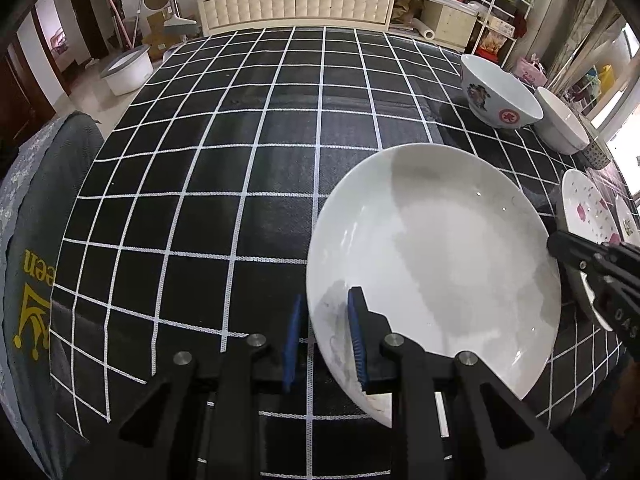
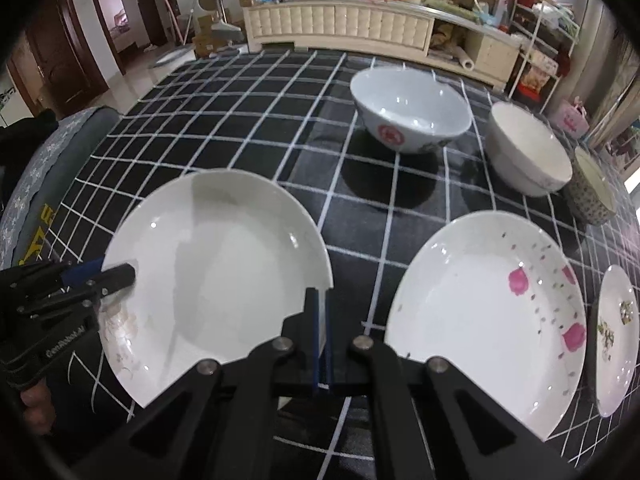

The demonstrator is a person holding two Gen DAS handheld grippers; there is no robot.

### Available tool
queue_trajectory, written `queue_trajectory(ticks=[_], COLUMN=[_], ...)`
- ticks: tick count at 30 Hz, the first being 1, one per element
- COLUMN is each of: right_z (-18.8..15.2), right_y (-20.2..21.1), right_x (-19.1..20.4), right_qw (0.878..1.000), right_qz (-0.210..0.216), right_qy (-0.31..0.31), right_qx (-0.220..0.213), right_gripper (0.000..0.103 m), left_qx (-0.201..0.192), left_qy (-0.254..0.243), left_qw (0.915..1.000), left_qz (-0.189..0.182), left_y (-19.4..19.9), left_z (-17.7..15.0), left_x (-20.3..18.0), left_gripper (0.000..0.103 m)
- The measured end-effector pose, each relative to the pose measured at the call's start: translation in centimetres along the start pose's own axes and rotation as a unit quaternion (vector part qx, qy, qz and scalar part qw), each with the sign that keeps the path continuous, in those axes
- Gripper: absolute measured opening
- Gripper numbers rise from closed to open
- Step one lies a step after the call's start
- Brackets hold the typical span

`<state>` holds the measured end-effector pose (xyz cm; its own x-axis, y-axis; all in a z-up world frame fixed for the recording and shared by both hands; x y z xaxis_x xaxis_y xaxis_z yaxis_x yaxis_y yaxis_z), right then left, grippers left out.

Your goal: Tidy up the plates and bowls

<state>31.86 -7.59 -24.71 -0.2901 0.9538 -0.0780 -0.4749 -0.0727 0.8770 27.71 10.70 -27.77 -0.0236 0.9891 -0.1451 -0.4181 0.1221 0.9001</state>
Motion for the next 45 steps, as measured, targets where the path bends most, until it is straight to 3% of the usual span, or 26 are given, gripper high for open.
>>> queue_trajectory(ticks=[4,8,9,12,19,21,28,34,45], right_z=[0.0,-0.6,-0.7,-1.1,-1.8,-2.2,-2.0,-0.5,-1.3], right_y=[0.0,-0.7,-0.8,-1.2,-1.7,-1.9,-1.5,-0.4,-1.6], right_x=[-0.2,0.1,0.1,0.1,0.6,1.1,1.2,1.9,2.3], right_qw=[1.0,0.999,0.999,0.998,0.998,0.998,0.999,1.0,0.999], right_qz=[0.013,0.018,0.018,0.029,0.023,0.029,0.021,0.008,0.025], right_qy=[-0.014,-0.013,-0.016,-0.029,-0.022,-0.018,-0.016,0.004,-0.006], right_qx=[0.008,0.032,0.032,0.04,0.048,0.054,0.034,0.006,0.033], right_gripper=[0.01,0.037,0.039,0.04,0.039,0.028,0.025,0.022,0.022], left_qx=[0.001,0.001,0.0,-0.002,0.0,0.004,-0.009,-0.018,-0.017], left_qy=[-0.007,-0.007,-0.007,-0.014,-0.031,-0.04,-0.042,-0.031,-0.046], left_qw=[1.0,1.0,1.0,0.9998,0.9995,0.9992,0.999,0.9993,0.9979], left_qz=[0.002,-0.002,-0.004,-0.014,0.005,0.005,0.015,0.013,0.042], left_y=[0.1,0.1,0.2,0.2,-0.4,-0.7,-0.6,-0.1,0.2], left_z=[-0.1,-0.1,-0.1,-0.1,-0.2,-0.3,-0.2,0.3,-0.5], left_x=[-0.3,-0.5,-0.6,-0.9,-1.0,-1.2,-0.7,0.5,0.7], left_gripper=[0.025,0.032,0.033,0.04,0.04,0.034,0.023,0.022,0.02])
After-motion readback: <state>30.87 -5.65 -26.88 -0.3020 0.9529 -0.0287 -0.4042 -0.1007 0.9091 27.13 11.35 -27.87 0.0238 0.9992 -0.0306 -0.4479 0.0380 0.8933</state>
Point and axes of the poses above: each gripper's, at about its wrist camera, not at the fingertips, and y roughly against the way its jaws point, x to its left, z to its top, the point moved 9 cm from there along -y, roughly the way its jaws point, and after that the axes turned 6 degrees about -z, right-handed, at the moved point
